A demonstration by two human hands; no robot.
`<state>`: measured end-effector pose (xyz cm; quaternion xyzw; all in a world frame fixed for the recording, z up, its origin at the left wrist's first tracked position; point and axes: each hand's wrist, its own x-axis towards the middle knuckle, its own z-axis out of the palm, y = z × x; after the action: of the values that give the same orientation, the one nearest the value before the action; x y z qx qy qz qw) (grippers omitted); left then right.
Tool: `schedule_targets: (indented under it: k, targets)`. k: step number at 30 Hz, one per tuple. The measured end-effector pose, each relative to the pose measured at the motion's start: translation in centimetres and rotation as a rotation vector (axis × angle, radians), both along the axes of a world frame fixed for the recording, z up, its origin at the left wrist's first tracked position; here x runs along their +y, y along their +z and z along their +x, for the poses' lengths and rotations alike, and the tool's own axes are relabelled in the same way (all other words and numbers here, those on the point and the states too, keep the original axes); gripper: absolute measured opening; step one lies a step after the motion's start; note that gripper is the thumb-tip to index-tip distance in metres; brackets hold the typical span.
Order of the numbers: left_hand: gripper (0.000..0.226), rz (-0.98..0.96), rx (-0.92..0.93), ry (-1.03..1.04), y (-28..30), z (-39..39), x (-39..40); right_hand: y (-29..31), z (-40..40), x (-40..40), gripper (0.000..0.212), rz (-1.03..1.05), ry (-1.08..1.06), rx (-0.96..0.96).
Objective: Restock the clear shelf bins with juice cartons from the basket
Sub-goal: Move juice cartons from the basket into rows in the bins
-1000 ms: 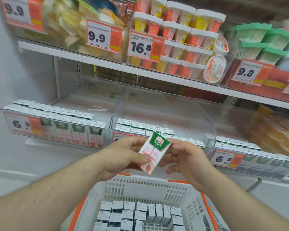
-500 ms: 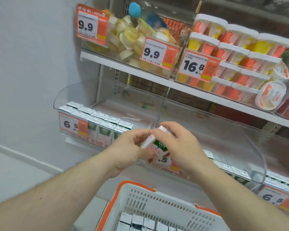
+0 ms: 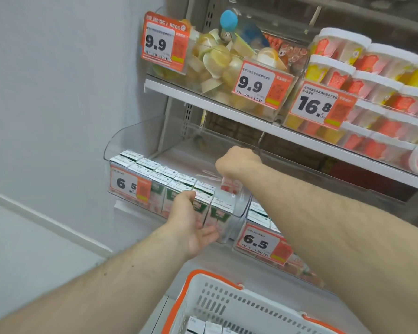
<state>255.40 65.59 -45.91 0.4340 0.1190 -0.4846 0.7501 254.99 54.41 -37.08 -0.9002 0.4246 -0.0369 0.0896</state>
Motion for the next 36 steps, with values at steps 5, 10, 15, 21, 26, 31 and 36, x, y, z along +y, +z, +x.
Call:
schedule_targets:
  k: [5,10,15,21,26,31,36]
  targets:
    - [0.066,0.004,0.049,0.014,0.0,0.5,-0.4,-2.4,1.0,0.3,0.028,0.337,0.05,0.195]
    - [0.061,-0.006,0.024,0.0,-0.3,0.5,-0.6,-4.4,1.9,-1.5,0.056,0.604,-0.037,0.096]
    - [0.059,0.009,-0.026,-0.006,0.0,-0.1,-0.7,-3.8,1.7,-1.0,0.07,0.645,-0.052,0.124]
    - [0.005,0.124,-0.316,-0.185,-0.4,-1.9,-0.3,-1.3,-0.5,2.0,0.054,0.261,0.177,0.2]
    - [0.007,0.244,-0.738,-0.48,-1.5,-3.9,-0.1,-2.9,-5.8,3.5,0.022,-0.161,0.228,-0.136]
    - [0.008,0.264,-1.058,-0.814,-3.3,-6.6,-0.1,-8.2,-13.8,3.2,0.014,-0.168,0.174,-0.401]
    - [0.006,0.415,-1.177,-0.976,-6.8,-8.6,-0.8,-14.4,-19.5,2.1,0.012,0.084,0.038,-0.397]
